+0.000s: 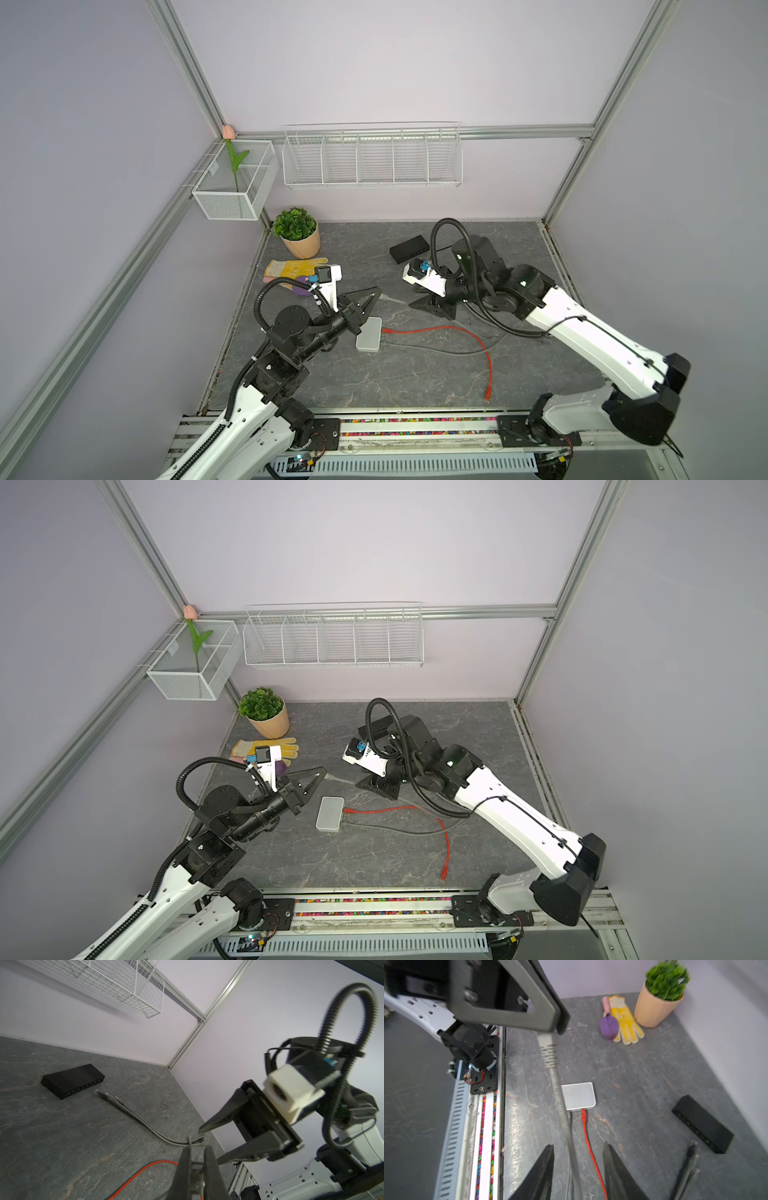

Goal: Insert the plug into the switch port

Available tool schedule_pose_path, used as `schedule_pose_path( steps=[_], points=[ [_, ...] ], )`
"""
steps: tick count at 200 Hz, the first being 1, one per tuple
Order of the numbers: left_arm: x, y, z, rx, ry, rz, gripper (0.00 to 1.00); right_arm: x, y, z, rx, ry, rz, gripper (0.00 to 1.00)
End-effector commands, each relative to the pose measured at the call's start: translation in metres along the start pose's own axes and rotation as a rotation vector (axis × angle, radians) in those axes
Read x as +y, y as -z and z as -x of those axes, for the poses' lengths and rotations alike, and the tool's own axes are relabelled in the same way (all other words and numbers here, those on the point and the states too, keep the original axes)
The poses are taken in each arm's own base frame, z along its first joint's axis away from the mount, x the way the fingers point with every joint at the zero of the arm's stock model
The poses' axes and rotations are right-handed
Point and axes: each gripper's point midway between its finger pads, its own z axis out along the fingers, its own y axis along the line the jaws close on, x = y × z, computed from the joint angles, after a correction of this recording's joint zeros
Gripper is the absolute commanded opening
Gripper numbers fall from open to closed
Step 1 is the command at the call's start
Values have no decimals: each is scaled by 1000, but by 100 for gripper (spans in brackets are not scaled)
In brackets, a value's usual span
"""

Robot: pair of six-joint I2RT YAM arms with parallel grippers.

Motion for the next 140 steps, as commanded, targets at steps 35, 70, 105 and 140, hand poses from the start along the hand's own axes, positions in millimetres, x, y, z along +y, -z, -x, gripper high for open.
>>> schedule_pose_path(
  steps=[35, 70, 105, 140],
  points=[
    [17, 9, 11, -72, 128, 117, 0, -18, -15, 24, -56, 76, -205, 37],
    [20, 9, 10, -71, 142, 128, 0, -8, -31, 29, -42, 112, -175, 30],
    [23, 10, 10, -72, 140, 147, 0, -1, -40, 34, -31, 136, -145, 29],
    [22, 11, 9, -66, 148, 141, 0, 4, -50, 33, -5, 148, -114, 28]
  ],
)
